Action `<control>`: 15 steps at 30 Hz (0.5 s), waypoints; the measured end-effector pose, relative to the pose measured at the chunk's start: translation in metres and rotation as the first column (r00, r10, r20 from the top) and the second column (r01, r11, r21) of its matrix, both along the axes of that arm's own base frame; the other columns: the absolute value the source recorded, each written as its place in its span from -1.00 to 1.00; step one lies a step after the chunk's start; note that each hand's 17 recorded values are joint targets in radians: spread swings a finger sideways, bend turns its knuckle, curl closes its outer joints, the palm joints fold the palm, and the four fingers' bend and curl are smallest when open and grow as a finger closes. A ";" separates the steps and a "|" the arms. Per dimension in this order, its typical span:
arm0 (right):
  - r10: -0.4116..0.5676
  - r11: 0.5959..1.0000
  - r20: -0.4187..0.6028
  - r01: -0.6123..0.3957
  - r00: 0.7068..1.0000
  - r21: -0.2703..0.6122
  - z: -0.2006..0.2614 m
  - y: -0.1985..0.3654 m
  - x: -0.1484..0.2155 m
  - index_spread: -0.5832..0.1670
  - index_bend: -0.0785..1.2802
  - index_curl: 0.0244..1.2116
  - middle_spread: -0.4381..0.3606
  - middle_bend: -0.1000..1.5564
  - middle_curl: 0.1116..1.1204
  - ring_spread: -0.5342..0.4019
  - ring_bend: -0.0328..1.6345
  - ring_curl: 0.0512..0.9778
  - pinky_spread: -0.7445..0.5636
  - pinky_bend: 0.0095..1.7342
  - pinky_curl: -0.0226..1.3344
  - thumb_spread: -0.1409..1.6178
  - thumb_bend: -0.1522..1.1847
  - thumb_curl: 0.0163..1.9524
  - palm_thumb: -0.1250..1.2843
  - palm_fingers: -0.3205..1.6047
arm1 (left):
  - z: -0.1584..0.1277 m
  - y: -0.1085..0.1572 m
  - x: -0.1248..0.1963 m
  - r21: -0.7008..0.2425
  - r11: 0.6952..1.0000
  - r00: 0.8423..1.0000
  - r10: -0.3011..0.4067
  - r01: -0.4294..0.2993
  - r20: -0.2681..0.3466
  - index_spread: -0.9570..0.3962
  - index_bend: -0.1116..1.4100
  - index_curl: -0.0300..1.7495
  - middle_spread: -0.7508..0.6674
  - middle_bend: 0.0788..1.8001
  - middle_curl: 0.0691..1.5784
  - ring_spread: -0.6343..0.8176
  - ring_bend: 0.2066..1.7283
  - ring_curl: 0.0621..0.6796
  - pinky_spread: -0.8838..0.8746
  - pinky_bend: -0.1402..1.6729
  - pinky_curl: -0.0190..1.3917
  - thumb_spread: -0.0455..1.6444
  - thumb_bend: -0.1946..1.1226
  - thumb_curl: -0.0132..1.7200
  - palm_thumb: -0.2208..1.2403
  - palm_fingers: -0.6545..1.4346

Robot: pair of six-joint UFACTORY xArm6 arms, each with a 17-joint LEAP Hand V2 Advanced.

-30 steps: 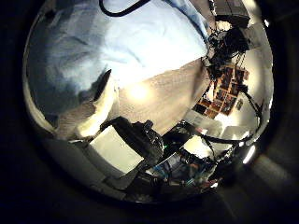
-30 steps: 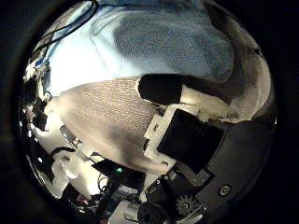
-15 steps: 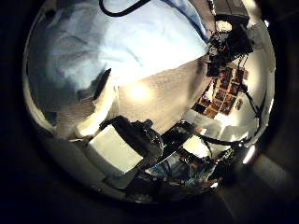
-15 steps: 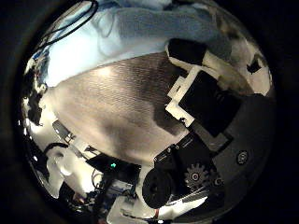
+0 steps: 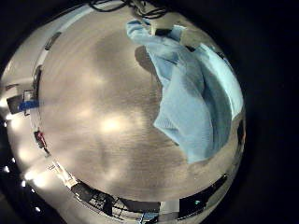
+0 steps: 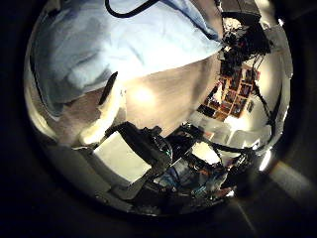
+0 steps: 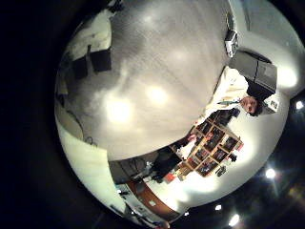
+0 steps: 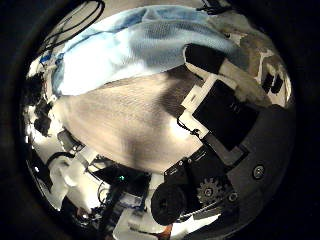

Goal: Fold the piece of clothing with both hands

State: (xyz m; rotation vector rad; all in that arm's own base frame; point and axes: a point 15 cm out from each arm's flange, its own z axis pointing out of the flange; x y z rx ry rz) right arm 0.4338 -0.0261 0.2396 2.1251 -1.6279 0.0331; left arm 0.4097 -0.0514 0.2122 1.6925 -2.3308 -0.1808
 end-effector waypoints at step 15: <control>-0.013 1.000 0.158 0.008 0.987 0.029 0.060 -0.004 0.007 -0.14 0.73 0.38 -0.22 0.70 0.40 -0.33 0.67 0.53 -0.16 0.51 0.17 0.31 -0.78 -0.15 0.68 0.45 | 0.008 0.028 -0.003 -0.029 0.998 0.998 0.051 -0.050 0.027 0.32 -0.60 -0.43 0.20 -0.89 -0.65 0.21 -0.50 -0.50 0.32 -0.61 -0.42 0.44 -0.74 -0.53 0.04 -0.12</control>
